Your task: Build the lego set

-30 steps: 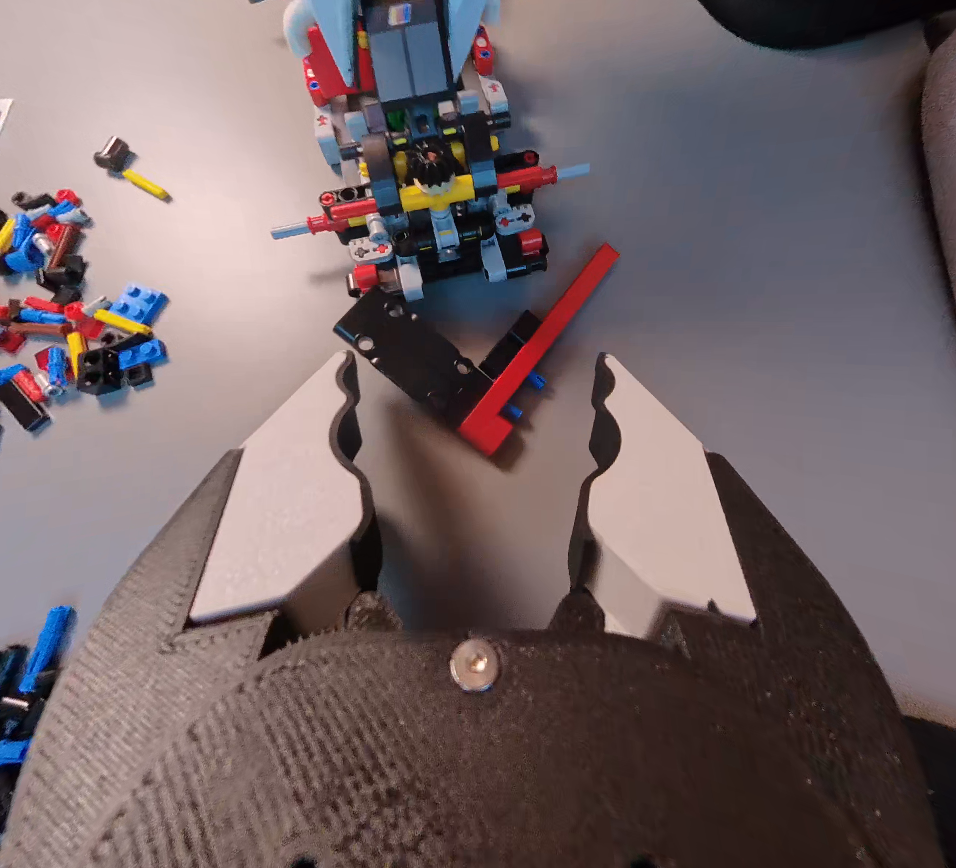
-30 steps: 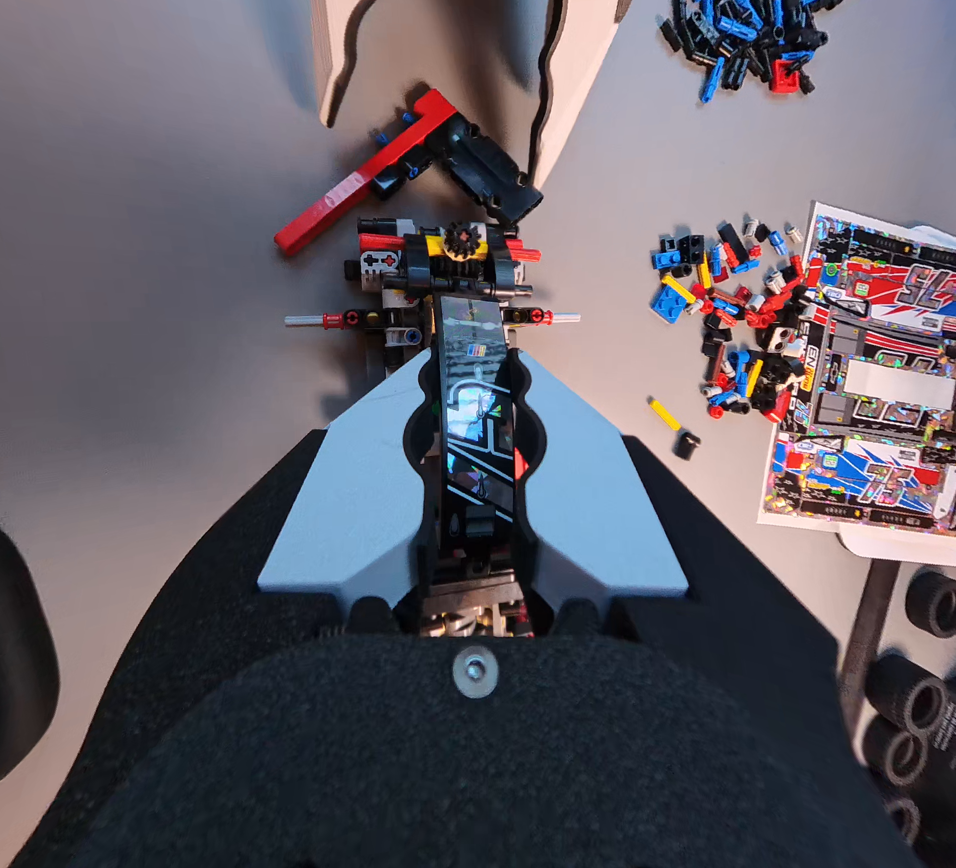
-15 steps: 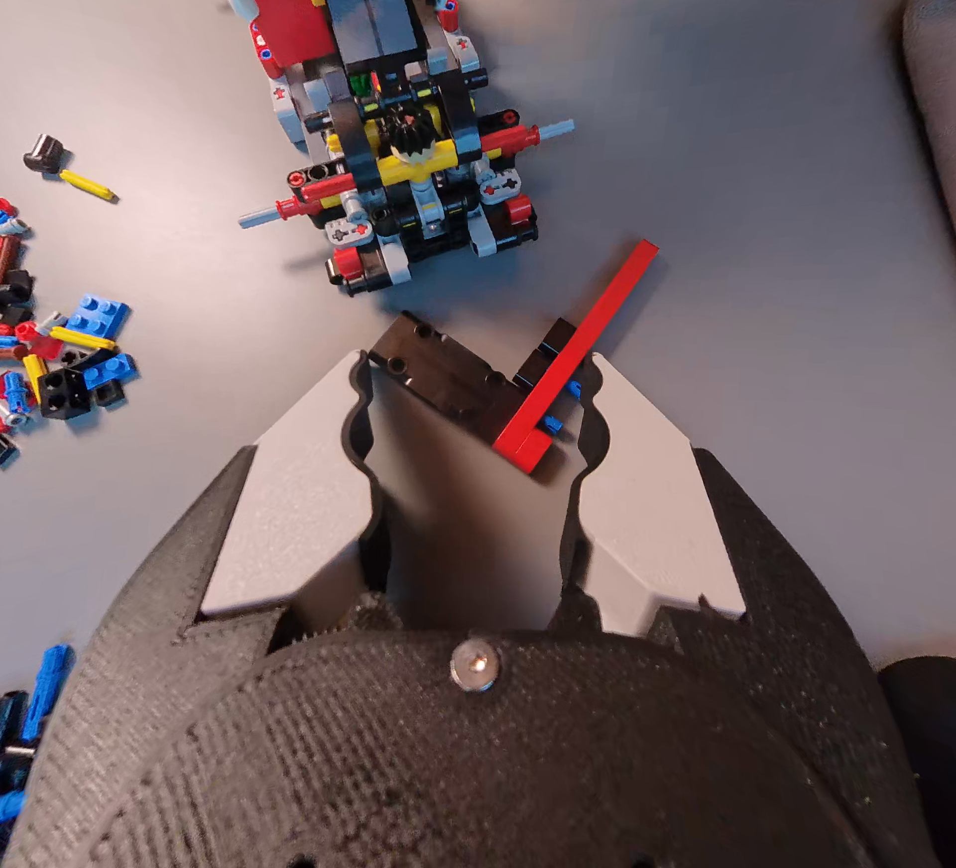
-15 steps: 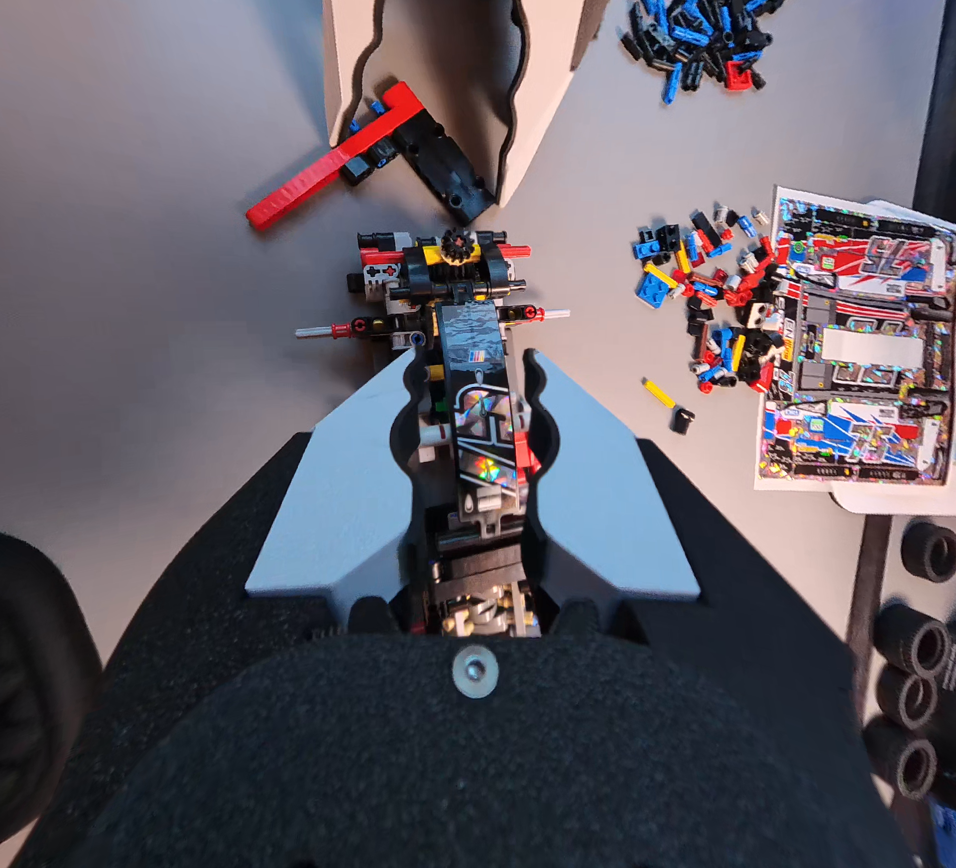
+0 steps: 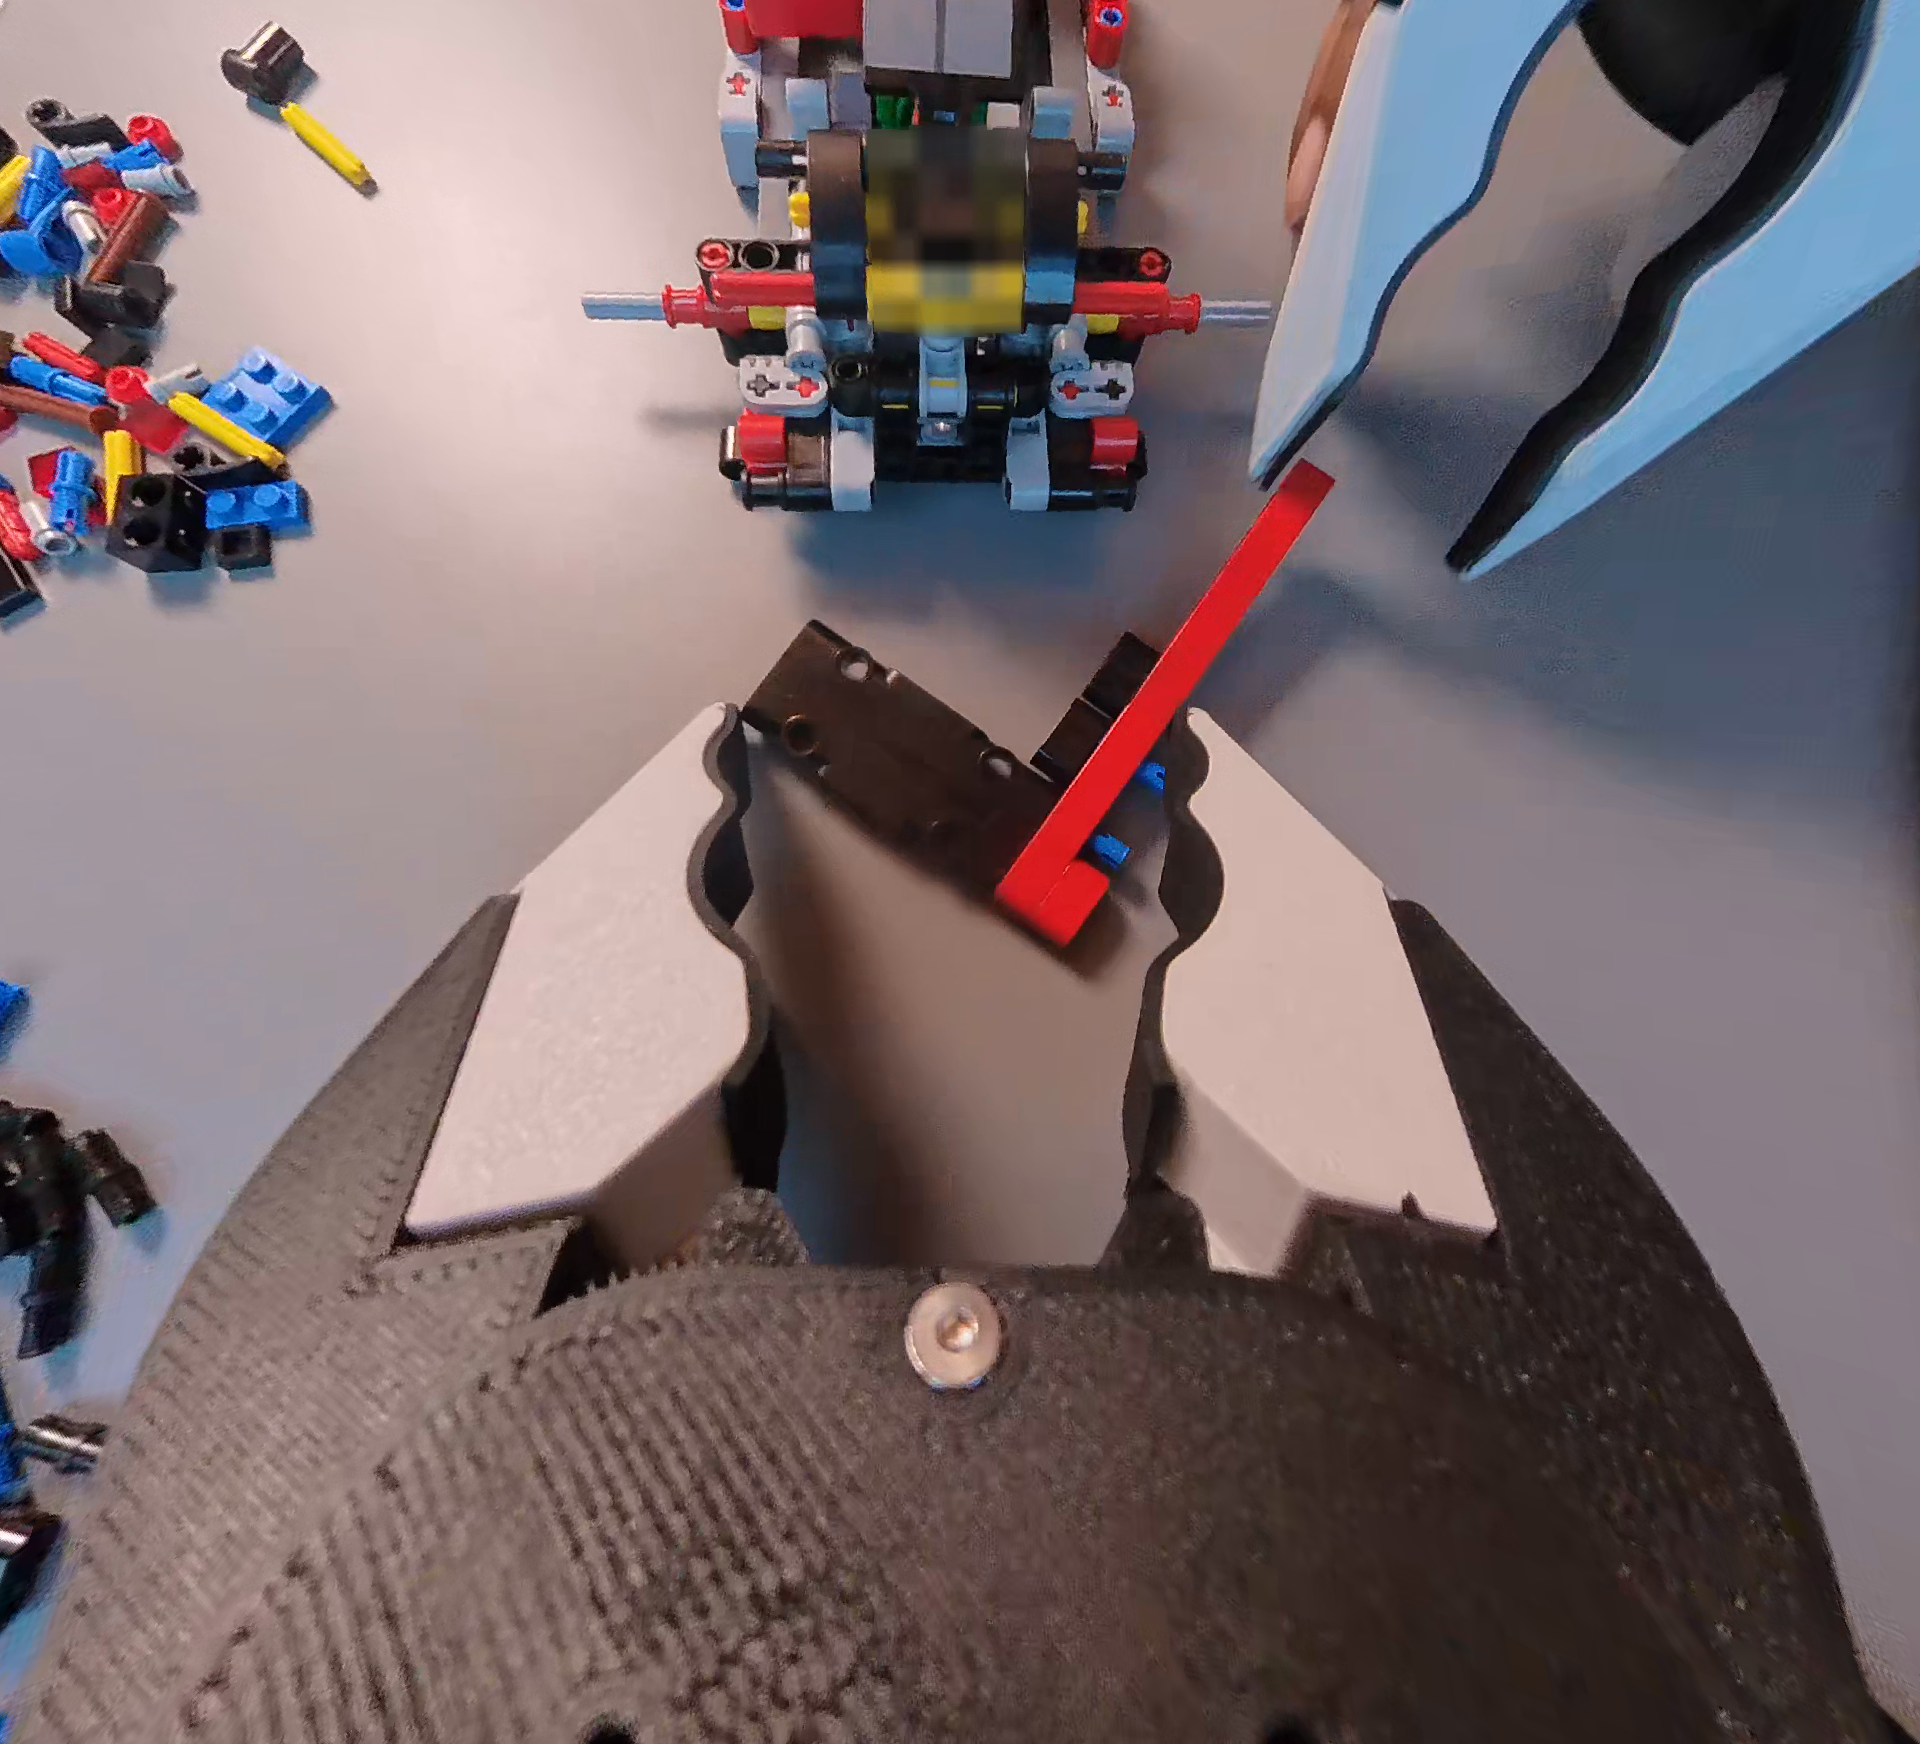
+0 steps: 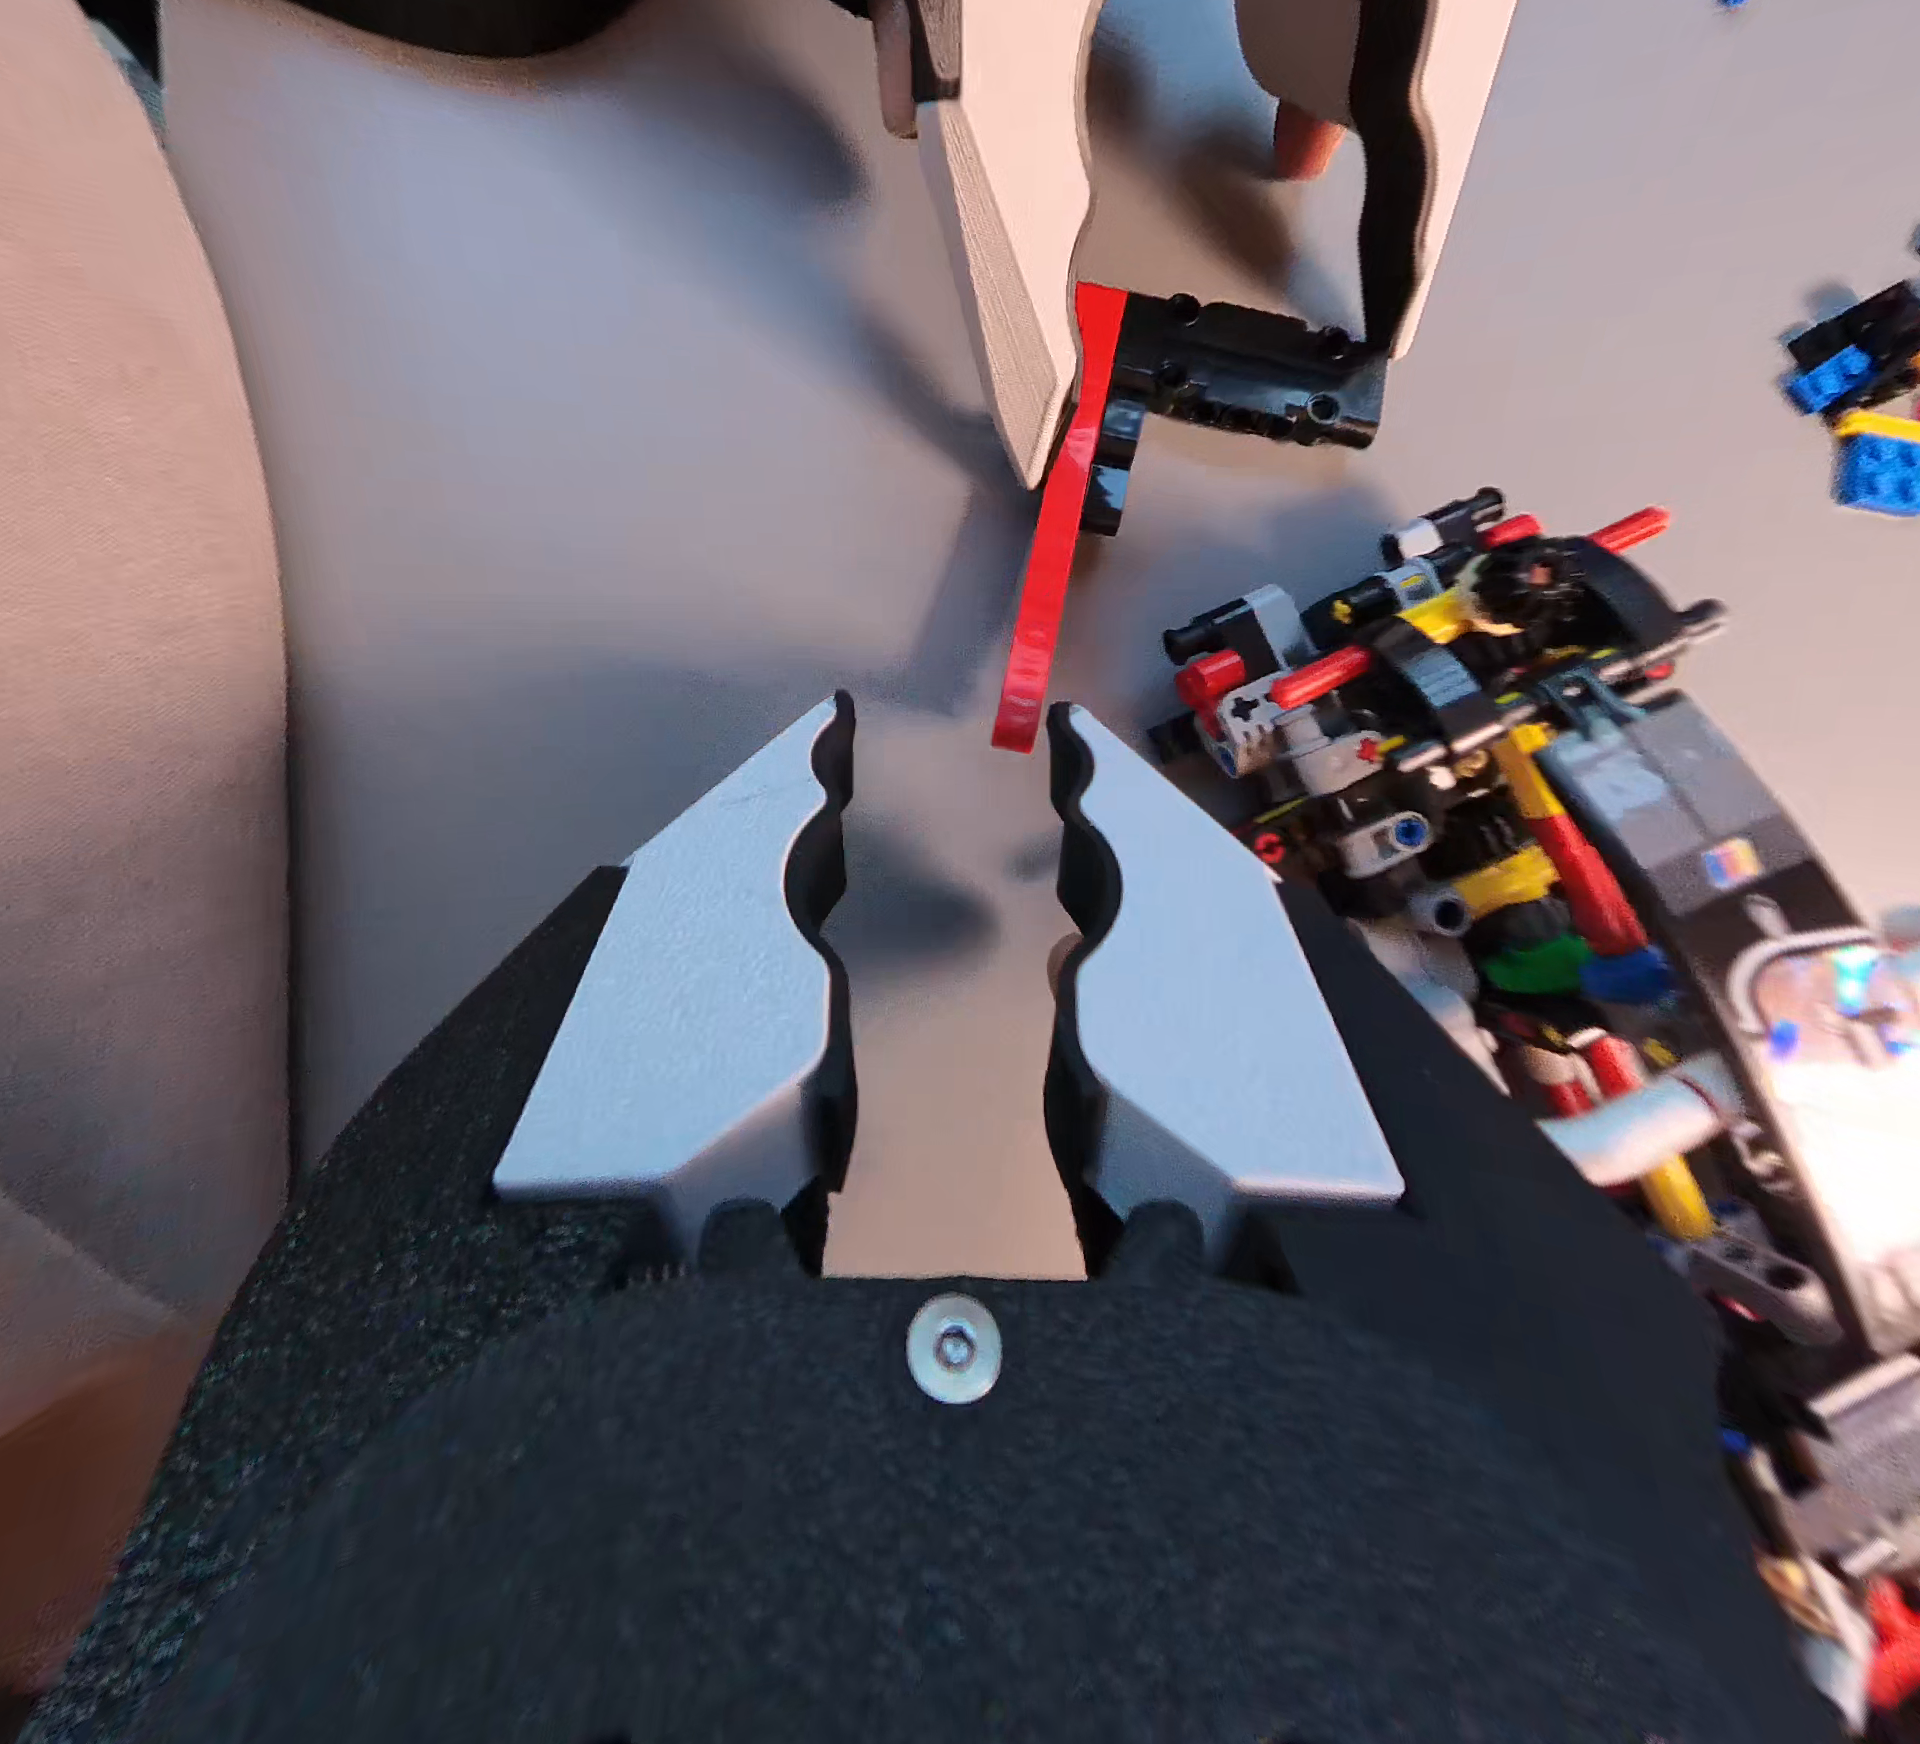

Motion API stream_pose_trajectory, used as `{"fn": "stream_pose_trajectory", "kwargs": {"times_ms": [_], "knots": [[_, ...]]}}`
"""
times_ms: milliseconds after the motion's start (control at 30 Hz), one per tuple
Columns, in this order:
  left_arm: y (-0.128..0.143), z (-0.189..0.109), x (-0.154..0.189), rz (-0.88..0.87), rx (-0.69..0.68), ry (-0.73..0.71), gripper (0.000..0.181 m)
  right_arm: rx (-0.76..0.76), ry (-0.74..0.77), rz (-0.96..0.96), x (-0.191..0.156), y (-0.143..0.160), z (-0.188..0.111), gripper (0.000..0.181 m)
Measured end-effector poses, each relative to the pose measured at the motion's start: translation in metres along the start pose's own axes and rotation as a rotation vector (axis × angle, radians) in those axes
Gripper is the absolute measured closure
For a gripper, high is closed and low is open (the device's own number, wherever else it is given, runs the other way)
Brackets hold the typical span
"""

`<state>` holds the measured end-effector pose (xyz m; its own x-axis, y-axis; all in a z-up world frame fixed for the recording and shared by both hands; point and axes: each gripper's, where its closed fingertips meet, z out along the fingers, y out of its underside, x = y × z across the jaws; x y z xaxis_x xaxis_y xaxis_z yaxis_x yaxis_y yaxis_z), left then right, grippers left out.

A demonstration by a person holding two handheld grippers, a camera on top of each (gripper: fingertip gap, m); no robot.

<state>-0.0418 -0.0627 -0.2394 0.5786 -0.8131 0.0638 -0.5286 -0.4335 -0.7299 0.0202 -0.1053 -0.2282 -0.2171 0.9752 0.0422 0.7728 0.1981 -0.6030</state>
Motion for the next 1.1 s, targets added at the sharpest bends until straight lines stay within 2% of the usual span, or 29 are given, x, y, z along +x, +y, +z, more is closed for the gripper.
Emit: {"fn": "stream_pose_trajectory", "kwargs": {"times_ms": [133,233,300,433,600,733,833,1100], "knots": [[0.003,-0.002,0.006,0.000,0.019,0.000,0.102,-0.034,0.063,-0.002,0.003,0.002,0.013,0.147],[0.004,-0.004,0.008,-0.002,0.026,0.005,0.102,-0.030,0.088,0.007,0.008,-0.001,0.017,0.169],[0.006,-0.006,0.006,-0.004,0.033,0.003,0.103,-0.026,0.091,-0.004,0.009,-0.001,0.018,0.175],[0.006,-0.009,0.011,-0.003,0.059,0.053,0.102,-0.010,0.082,-0.021,0.008,-0.002,0.014,0.176],[0.003,-0.016,0.022,0.091,0.098,0.106,0.095,0.040,0.045,-0.071,0.002,-0.010,0.007,0.176],[0.015,-0.019,0.025,0.139,0.066,0.128,0.088,0.038,0.067,-0.088,0.011,-0.005,0.002,0.176],[0.014,-0.022,0.024,0.129,0.090,0.131,0.091,0.108,0.060,-0.091,0.013,-0.008,-0.007,0.176],[-0.015,-0.035,0.028,0.171,0.262,0.118,0.095,0.366,-0.061,-0.042,0.004,-0.021,-0.031,0.176]]}}
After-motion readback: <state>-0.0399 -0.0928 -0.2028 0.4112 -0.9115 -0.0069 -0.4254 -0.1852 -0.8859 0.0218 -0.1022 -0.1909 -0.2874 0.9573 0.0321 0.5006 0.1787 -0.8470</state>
